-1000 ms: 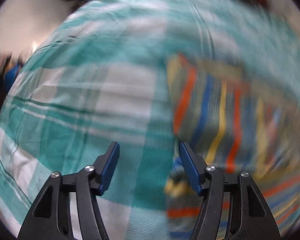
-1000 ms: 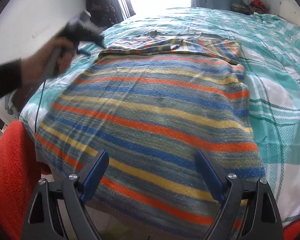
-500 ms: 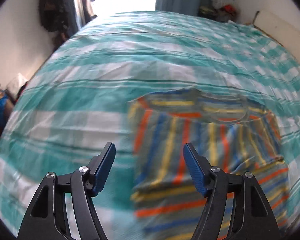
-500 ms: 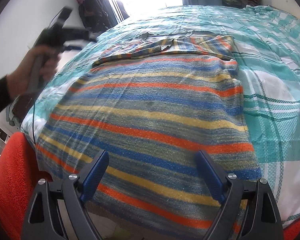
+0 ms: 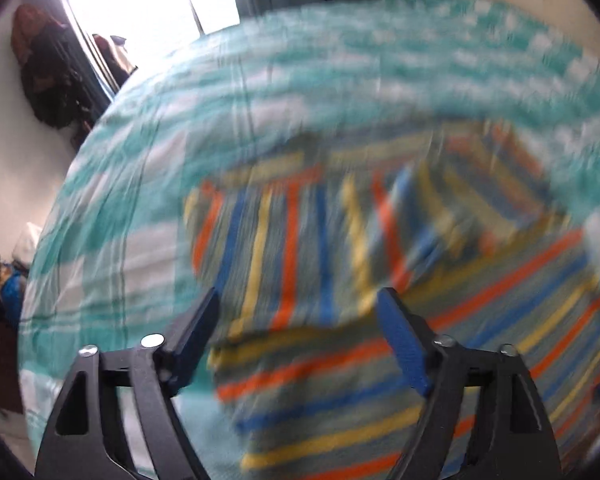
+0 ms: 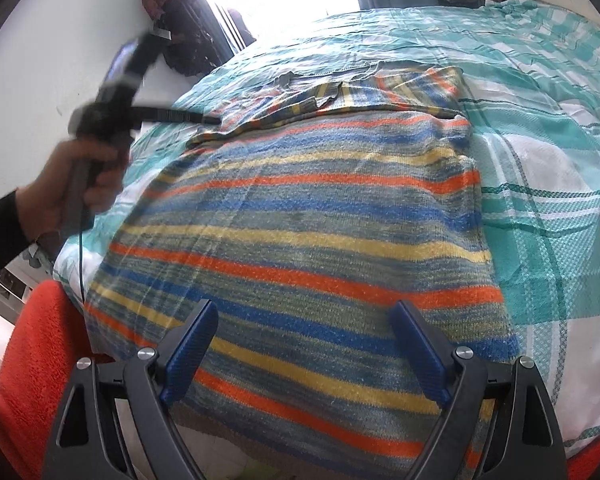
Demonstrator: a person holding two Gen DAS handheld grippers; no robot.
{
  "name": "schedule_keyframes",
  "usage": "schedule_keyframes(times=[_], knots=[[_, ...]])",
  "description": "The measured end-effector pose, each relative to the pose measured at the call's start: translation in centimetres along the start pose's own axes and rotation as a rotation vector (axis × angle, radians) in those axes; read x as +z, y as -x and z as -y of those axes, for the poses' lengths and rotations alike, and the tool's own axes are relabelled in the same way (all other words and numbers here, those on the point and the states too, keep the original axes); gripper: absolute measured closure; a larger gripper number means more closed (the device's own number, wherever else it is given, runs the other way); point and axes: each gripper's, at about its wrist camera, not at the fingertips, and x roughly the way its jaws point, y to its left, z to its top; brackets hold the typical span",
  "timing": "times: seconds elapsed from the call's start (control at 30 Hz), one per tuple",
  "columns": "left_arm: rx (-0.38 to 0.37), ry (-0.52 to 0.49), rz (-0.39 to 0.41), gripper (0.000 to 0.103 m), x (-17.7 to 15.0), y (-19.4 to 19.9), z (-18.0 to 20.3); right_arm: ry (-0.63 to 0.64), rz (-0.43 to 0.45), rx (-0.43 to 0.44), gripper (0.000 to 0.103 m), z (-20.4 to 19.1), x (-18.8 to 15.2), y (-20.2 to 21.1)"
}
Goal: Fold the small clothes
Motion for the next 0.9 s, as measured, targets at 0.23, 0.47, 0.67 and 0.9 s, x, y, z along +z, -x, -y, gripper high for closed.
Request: schedule_keyframes(times=[0.23,0.47,0.67,0.9], knots=[[-0.016,-0.025,-0.122,0.012,0.7,-7.0,5.7,0.004,0.004,-0.015,0.015,0.0,0.0,0.1],[-0.059,-0.018,-0.05,0.012,-1.0,-2.9,6.7,0.036,0.029,-0.026,0.015,-0.4,0.1,0.8],[-0.098,0.055,0.029,0.008,-4.9,3.7,4.3,0.057,0.045,-0.031,0.015,-1.0,0.1,1.1],[-0.085,0.212,-0.068,0.006,-13.2,4.5,2.1,0.121,0.064,-0.095,0.015,-1.9,0.0,1.0]])
